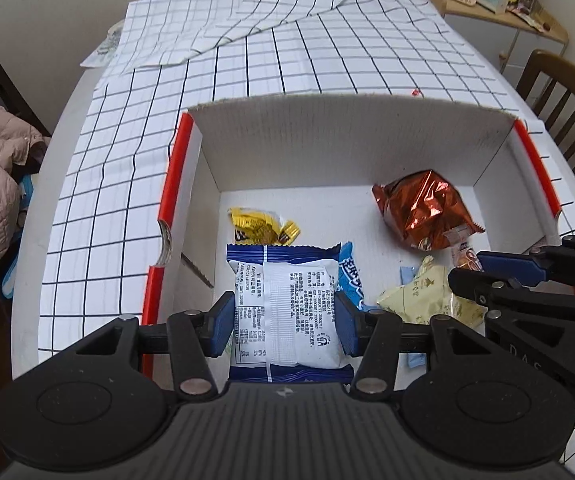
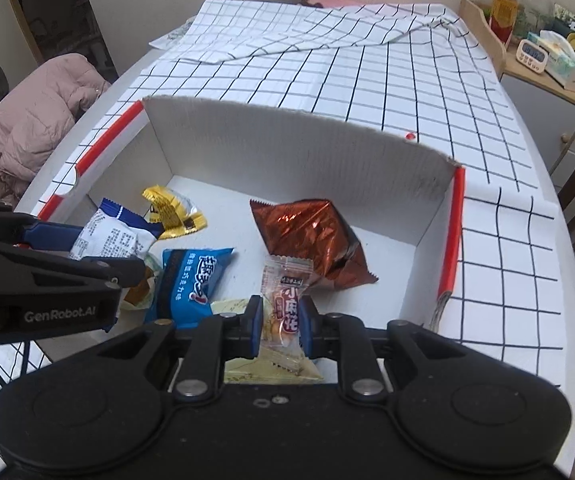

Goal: Organize snacks
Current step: 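Open the left tool to drop the white-blue packet while the right tool releases the candy stick, then withdraw both tools from the box toward the remaining snacks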

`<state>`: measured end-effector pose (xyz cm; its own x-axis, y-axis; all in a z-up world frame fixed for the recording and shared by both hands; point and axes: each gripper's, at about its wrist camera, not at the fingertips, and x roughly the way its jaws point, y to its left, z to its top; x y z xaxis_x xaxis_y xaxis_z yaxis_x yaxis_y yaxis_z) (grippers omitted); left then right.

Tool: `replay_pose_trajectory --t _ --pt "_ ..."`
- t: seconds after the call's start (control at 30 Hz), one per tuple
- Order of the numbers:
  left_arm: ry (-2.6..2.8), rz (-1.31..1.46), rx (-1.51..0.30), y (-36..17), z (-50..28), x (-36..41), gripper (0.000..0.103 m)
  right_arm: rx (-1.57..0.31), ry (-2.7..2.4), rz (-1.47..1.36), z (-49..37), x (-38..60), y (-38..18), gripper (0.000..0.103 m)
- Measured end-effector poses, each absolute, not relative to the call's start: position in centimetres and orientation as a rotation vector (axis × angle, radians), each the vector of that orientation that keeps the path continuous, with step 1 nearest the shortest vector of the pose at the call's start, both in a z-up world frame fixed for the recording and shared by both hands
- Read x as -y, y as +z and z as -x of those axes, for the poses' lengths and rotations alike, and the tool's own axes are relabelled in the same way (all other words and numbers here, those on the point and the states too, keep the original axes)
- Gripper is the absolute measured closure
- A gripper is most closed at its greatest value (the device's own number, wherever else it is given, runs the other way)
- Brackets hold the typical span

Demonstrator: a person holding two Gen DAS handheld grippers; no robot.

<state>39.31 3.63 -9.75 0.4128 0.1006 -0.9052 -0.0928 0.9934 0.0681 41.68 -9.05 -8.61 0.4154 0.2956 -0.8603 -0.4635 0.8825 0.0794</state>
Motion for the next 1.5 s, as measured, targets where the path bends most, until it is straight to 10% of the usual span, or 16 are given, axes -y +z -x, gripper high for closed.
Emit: replay_pose_trajectory --t 1.5 --pt "0.049 0.111 -0.918 -1.0 -27.4 -4.3 0.041 -0.838 0.566 0.069 -32.8 12.4 0.1 0.082"
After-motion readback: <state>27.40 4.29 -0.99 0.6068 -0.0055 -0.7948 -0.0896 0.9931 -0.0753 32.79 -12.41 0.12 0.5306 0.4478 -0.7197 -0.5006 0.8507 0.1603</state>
